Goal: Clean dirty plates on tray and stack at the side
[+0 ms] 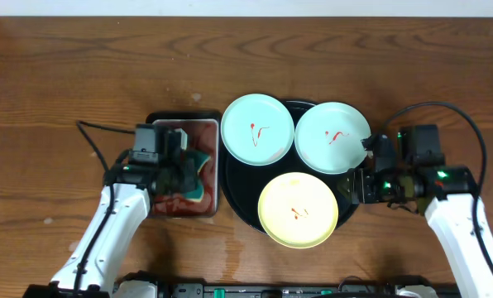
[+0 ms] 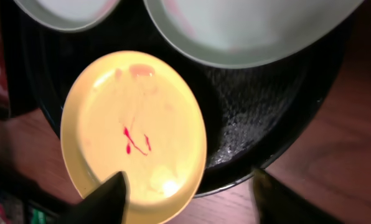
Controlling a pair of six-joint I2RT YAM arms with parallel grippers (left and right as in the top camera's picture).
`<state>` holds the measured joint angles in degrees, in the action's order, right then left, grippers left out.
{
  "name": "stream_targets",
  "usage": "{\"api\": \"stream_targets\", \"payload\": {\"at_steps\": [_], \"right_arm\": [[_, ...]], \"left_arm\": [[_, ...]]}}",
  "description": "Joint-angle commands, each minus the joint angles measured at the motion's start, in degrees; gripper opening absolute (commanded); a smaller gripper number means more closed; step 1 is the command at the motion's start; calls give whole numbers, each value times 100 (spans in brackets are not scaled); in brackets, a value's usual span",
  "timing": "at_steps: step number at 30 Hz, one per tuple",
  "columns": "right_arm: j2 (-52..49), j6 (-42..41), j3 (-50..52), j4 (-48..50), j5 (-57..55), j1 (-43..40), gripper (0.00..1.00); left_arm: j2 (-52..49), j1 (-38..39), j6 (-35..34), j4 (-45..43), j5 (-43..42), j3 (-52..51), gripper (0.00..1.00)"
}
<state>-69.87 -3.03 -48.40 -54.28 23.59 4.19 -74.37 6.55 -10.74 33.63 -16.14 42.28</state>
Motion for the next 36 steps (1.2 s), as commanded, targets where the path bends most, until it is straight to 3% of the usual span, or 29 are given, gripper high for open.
{"api": "stream_targets", "payload": {"at_steps": [1, 11, 16, 20, 23, 30, 36], "right_arm": [[-304, -13, 118, 31, 197, -33, 57], [-1215, -109, 319, 330, 302, -33, 59], [-1517, -136, 321, 468, 304, 76, 47], [-1663, -269, 321, 566, 302, 245, 45], [-1762, -273, 321, 616, 269, 420, 41], [-1832, -914, 321, 693, -365, 656, 21], [-1832, -973, 323, 737, -385, 793, 7]], "left_arm": [[26, 72, -48, 273, 546, 542, 7], [26, 485, -48, 739, 527, 1134, 7], [22, 807, -48, 702, 424, 1134, 7], [22, 1169, -105, 378, -310, 1134, 7], [20, 1488, -603, 90, -402, 1132, 7], [-57, 2424, -1917, -474, -420, 1132, 7], [-527, 3176, -3233, -682, -151, 1132, 7]]}}
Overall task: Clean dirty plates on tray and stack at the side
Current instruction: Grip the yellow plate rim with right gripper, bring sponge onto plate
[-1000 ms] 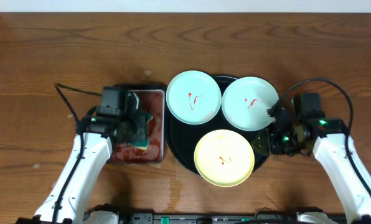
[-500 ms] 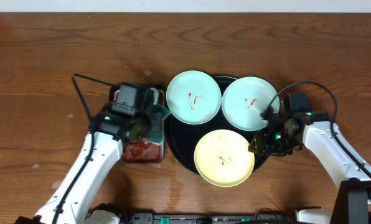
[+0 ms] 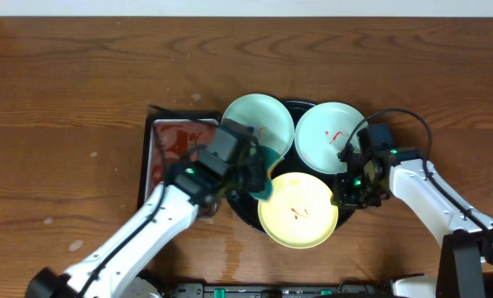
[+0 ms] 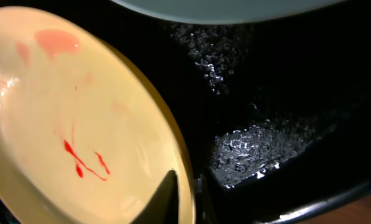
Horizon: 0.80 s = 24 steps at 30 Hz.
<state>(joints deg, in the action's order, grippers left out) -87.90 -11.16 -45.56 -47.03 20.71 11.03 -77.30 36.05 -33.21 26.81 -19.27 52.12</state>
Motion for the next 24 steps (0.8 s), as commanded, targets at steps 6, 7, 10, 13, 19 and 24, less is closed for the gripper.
{"api": "stream_targets", "payload": {"at_steps": [6, 7, 10, 13, 19, 24], "right_arm": [[-31, -728, 173, 90, -481, 260, 4], [-28, -728, 238, 155, -479, 289, 4], [-31, -730, 426, 315, -479, 323, 2], [-28, -726, 501, 378, -461, 328, 1], [-28, -728, 501, 376, -361, 330, 1], [-26, -726, 498, 374, -13, 328, 1]], "left_arm": [[-883, 802, -1784, -435, 236, 149, 7], [-964, 881, -1864, -529, 236, 149, 7], [-1145, 1126, -2063, -820, 236, 149, 7], [-1233, 1316, -2317, -1025, 240, 149, 8], [-1274, 1602, -3119, -1064, 640, 146, 8], [-1283, 1784, -3362, -1062, 1021, 146, 8]]}}
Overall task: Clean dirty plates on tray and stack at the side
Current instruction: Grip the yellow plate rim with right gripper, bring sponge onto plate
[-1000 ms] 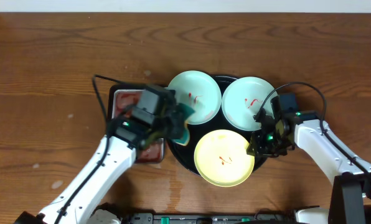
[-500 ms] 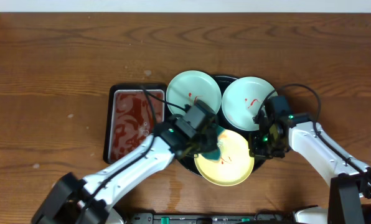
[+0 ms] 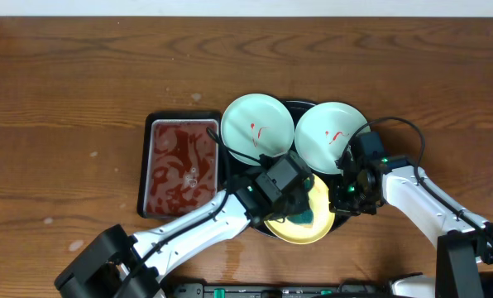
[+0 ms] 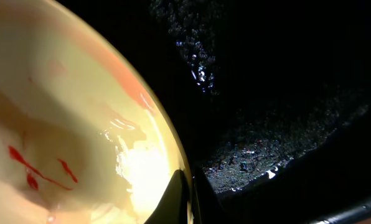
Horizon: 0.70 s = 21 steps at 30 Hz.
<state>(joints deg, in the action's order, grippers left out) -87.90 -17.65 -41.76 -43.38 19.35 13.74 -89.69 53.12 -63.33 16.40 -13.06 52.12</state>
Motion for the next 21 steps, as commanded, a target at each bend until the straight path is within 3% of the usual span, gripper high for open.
{"api": "stream_targets", "payload": {"at_steps": [1, 15, 21], "right_arm": [[-20, -76, 118, 9, 214, 57, 1], [621, -52, 103, 13, 516, 61, 1], [765, -55, 103, 13, 511, 61, 1]], "left_arm": [[-50, 114, -417, -24, 498, 146, 7], [-144, 225, -710, 63, 970, 146, 8], [-483, 232, -1228, 55, 953, 142, 8]]}}
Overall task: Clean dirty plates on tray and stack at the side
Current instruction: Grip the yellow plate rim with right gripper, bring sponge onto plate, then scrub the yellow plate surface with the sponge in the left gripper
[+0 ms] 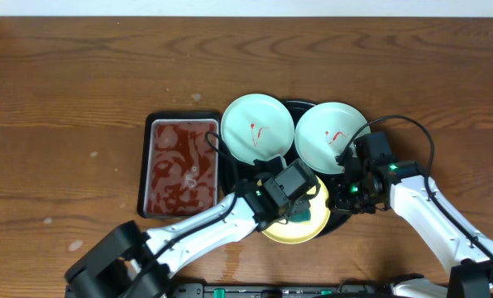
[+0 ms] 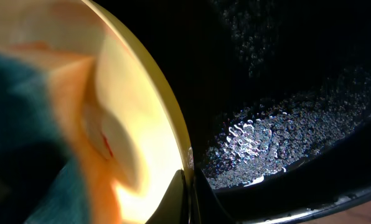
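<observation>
A yellow plate [image 1: 273, 229] lies at the front of the round black tray [image 1: 343, 217]. My left gripper [image 1: 300, 205] presses a teal sponge [image 1: 306, 215] onto it, shut on the sponge. My right gripper [image 1: 339, 199] is shut on the plate's right rim. In the right wrist view the rim [image 2: 157, 106] runs between the fingers [image 2: 173, 202], with the blurred teal and orange sponge [image 2: 30, 99] across the plate's left part. Two pale green plates [image 1: 257, 128] [image 1: 331, 136] with red streaks sit at the tray's back.
A rectangular black pan [image 1: 180, 165] of reddish water stands left of the tray, touching it. Wet black tray floor [image 2: 279, 93] shows right of the yellow plate. Bare wooden table [image 1: 64, 99] lies all round, and cables trail by both arms.
The sponge has shifted on the yellow plate and now fills the left of the right wrist view, covering where the red streaks showed. My right gripper still pinches the rim.
At first my left gripper was at the sponge in the rectangular pan and my right gripper stood open beside the yellow plate. Then the left held the sponge at the plate's left edge, the right shut on the rim. Then the sponge lay on the plate, as now.
</observation>
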Controlling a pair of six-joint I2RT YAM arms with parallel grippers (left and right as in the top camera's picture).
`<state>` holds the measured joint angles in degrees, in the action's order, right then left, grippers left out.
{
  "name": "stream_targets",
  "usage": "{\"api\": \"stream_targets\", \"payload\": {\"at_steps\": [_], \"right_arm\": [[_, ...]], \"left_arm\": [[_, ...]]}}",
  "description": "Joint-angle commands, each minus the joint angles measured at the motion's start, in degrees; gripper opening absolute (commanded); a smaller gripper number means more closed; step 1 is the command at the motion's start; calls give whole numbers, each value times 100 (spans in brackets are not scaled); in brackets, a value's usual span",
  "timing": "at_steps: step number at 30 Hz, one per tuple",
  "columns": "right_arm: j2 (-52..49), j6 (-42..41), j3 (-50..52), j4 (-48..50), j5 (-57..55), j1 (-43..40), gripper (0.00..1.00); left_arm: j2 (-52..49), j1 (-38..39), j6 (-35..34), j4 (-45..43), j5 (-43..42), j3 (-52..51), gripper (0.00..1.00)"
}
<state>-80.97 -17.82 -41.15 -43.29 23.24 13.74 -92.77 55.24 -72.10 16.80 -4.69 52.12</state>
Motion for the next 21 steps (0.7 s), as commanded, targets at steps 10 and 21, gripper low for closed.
{"api": "stream_targets", "payload": {"at_steps": [10, 21], "right_arm": [[72, -37, 44, -20, 79, 61, 1], [72, -35, 44, -87, -68, 61, 1]], "left_arm": [[-603, 7, -361, 634, 251, 142, 7], [-428, -155, 184, 1550, 820, 144, 7]]}}
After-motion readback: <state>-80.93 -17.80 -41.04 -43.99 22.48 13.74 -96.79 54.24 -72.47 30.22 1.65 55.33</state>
